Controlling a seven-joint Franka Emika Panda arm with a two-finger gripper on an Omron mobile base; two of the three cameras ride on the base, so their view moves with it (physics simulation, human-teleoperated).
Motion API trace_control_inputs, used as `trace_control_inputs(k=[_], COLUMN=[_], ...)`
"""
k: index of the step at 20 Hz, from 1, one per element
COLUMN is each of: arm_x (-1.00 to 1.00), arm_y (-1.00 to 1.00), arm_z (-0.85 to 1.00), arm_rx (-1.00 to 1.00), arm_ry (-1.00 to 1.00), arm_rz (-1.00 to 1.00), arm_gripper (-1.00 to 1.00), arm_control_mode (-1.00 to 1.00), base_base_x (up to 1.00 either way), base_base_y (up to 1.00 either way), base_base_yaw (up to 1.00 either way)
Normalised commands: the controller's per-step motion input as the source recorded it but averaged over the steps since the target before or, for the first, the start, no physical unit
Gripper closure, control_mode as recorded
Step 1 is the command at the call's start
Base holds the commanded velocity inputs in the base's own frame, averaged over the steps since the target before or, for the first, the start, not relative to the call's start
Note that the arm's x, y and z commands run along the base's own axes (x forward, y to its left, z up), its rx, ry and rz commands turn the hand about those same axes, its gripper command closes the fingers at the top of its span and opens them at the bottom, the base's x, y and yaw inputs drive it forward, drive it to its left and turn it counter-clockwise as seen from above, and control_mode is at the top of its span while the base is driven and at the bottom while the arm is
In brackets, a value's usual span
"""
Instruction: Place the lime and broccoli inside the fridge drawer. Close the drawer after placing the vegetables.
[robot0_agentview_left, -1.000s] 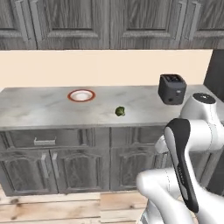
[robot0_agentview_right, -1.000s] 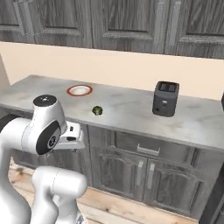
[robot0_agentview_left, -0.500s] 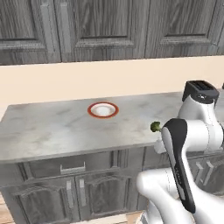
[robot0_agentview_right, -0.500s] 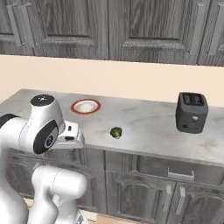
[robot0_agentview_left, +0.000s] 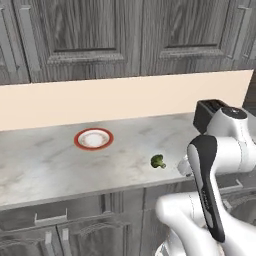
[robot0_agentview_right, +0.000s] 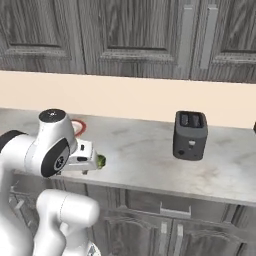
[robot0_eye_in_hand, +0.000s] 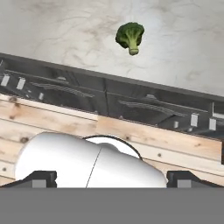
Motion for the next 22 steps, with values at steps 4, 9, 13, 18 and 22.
trace_control_inputs(k=[4,9,13,18,22], arm_x=[0.00,0.00,-0.07,0.34,0.58], arm_y=[0.00,-0.08,-0.26,0.18,0.19], arm_z=[0.00,0.00,-0.42,-0.65,-0.54], arm_rx=[0.00,0.01,0.02,0.00,0.00], arm_ry=[0.00,0.00,0.00,0.05,0.04], arm_rz=[0.00,0.00,0.00,0.00,0.00], arm_gripper=[-1.00,-1.00,-1.00,-1.00,-1.00], arm_control_mode=[1.00,-1.00,-1.00,-1.00,-1.00], base_base_x=[0.75,0.44,0.00,0.00,0.00], base_base_y=[-0.03,-0.20,0.00,0.00,0.00], base_base_yaw=[0.00,0.00,0.00,0.00,0.00])
